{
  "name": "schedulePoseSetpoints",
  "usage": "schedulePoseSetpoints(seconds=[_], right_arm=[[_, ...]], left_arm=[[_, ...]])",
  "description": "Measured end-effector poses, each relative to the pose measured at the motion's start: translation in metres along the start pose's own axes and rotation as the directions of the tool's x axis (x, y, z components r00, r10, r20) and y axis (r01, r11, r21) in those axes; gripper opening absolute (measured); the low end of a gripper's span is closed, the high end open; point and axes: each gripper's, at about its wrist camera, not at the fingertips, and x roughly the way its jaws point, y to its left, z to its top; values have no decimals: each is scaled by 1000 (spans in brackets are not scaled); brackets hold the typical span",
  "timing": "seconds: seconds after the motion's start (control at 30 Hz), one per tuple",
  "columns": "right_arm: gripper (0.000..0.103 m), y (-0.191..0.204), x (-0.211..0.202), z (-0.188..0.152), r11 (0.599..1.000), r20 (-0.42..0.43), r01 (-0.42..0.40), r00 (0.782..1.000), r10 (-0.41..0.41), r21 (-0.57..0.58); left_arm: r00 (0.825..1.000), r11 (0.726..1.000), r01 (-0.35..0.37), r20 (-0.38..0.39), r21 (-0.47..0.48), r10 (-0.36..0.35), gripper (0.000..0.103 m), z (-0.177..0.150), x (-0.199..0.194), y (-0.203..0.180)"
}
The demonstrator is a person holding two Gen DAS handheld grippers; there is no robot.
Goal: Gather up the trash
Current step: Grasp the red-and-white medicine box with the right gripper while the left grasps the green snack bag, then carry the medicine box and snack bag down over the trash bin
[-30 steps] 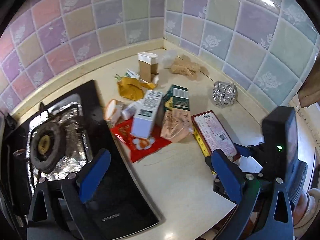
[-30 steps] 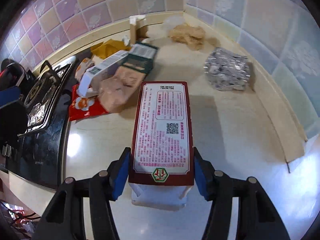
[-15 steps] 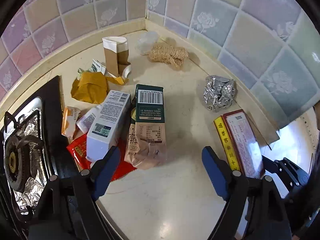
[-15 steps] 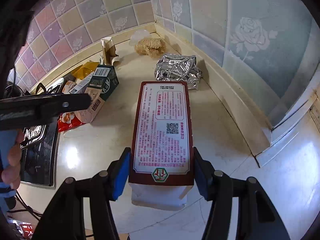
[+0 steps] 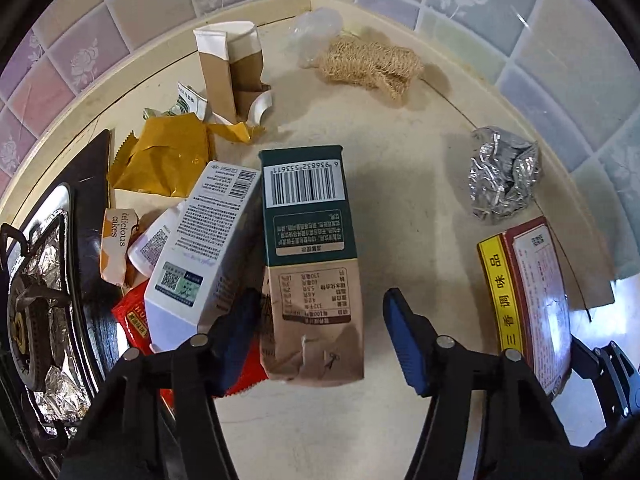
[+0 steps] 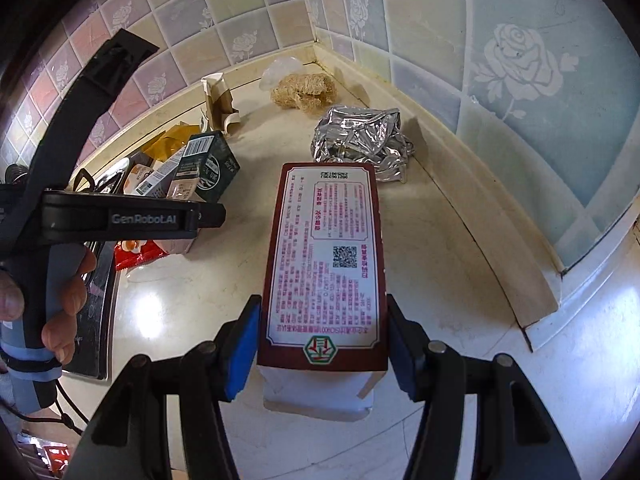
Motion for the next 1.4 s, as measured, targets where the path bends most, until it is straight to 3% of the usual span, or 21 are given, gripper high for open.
schedulePoseSetpoints(seconds=[0.07,0.1,0.47,0.93,1.4], right_arm=[[58,-1,1,0,1000,-2,-1,1000,1,4],[58,-1,1,0,1000,-3,-1,1000,1,7],[58,8,-11,-8,1000,10,13,1000,-14,11],[58,40,-72,-56,997,48,64,997,-66,54],[58,115,-136,-153,994,53,101,993,-103,40]], left_arm=[[1000,1000,-3,-16,-9,3,41,3,6,0],[1000,1000,-6,-25,-15,5,38,4,8,1],[997,1000,-12,83,19,10,37,-31,-33,-12],[985,995,64,157,79,-75,37,-136,-120,-7],[965,981,162,189,108,-180,37,-270,-163,34]])
